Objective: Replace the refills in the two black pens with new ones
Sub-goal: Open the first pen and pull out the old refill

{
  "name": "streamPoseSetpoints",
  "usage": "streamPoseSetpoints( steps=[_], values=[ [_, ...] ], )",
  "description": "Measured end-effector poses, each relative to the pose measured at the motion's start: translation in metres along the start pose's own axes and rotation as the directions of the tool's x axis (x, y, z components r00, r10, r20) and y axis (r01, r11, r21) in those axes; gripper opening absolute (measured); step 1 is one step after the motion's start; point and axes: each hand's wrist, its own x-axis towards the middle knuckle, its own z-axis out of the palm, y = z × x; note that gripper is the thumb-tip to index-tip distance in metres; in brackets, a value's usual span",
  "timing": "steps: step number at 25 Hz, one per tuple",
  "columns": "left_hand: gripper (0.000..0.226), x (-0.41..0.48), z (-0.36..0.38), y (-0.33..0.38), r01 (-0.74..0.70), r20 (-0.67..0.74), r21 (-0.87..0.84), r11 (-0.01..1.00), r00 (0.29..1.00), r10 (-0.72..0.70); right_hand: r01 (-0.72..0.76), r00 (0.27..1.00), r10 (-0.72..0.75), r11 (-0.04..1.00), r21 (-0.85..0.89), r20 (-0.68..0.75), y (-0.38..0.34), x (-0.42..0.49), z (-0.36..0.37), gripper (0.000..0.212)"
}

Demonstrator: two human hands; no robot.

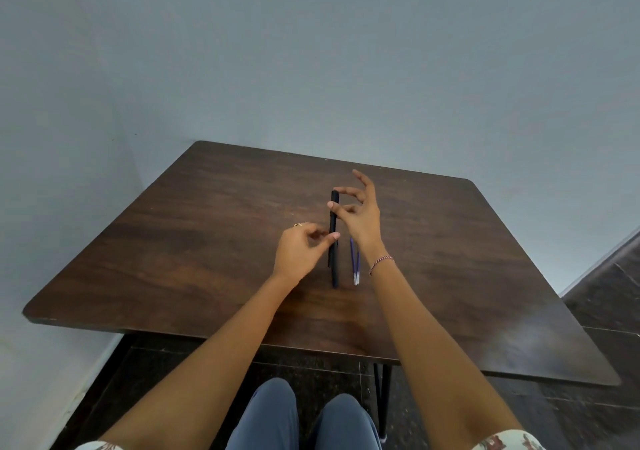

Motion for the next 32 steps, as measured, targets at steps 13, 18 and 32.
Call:
streamPoseSetpoints(
  steps=[13,18,32],
  values=[
    [0.019,-0.014,0.015,0.020,0.082,-0.015,-0.078,0.994,0.996,-0.083,-0.146,0.989,0.145,0.986,0.083,0.021,0.011,-0.046,-0.014,0.023],
    [0.024,-0.019,0.013,0.023,0.307,-0.029,-0.554,0.774,0.922,-0.386,-0.138,0.982,0.152,0.983,0.122,-0.111,0.011,-0.068,-0.016,0.022],
    [0.023,-0.036,0.018,0.005,0.384,0.250,-0.869,0.313,0.886,-0.391,0.108,0.994,-0.072,0.696,-0.710,0.080,0.024,-0.116,0.014,0.036]
  ],
)
